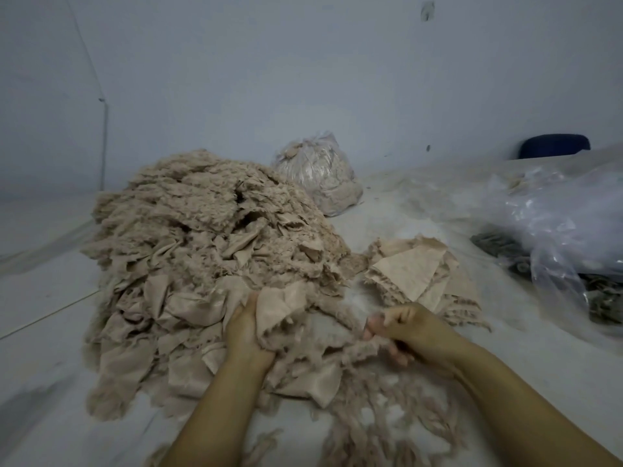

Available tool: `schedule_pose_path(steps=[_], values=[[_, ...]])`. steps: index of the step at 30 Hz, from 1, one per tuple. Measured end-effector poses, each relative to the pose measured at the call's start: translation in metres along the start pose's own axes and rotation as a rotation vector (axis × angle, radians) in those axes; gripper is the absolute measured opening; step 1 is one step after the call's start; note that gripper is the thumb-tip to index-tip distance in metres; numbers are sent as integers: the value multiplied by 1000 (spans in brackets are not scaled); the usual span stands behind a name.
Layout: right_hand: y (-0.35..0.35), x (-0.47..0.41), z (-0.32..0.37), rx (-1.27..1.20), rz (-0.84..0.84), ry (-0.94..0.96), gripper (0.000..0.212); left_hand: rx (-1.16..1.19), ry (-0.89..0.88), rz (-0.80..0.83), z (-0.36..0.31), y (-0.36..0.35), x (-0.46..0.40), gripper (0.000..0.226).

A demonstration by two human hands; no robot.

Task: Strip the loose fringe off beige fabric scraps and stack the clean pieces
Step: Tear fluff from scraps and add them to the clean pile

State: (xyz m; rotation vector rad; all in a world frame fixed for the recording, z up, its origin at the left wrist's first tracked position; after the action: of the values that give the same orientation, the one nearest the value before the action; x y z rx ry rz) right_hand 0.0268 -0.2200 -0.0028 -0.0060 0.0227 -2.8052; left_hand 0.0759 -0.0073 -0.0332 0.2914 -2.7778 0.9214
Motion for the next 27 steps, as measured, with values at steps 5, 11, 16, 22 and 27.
schedule_pose_path(steps=[5,11,16,22,27], values=[[-1,-3,3,181,-188,49,58,-439,-162,47,4,-14,11,25],[-41,-15,-14,-331,-139,-1,32,-549,-287,240,15,-49,35,20],[-18,-14,-11,-379,-395,110,25,-649,-429,28,-3,-32,31,22],[2,-4,-6,-418,-561,182,19,-580,-387,20,1,-27,27,22],[23,-2,-4,-363,-607,171,22,-344,-255,-81,-3,3,7,21]])
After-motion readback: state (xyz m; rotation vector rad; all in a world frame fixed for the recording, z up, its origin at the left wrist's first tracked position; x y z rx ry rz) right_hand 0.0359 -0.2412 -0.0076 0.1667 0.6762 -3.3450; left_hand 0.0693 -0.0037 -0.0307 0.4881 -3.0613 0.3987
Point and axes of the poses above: each hand's wrist, its own x-axis away from the middle knuckle, its own y-axis out of the back of the hand, z = x × y, the point moved 8 cm from there along -x, towards the middle knuckle, and after that the axes turned 10 degrees about -x, right-handed, at the moved point
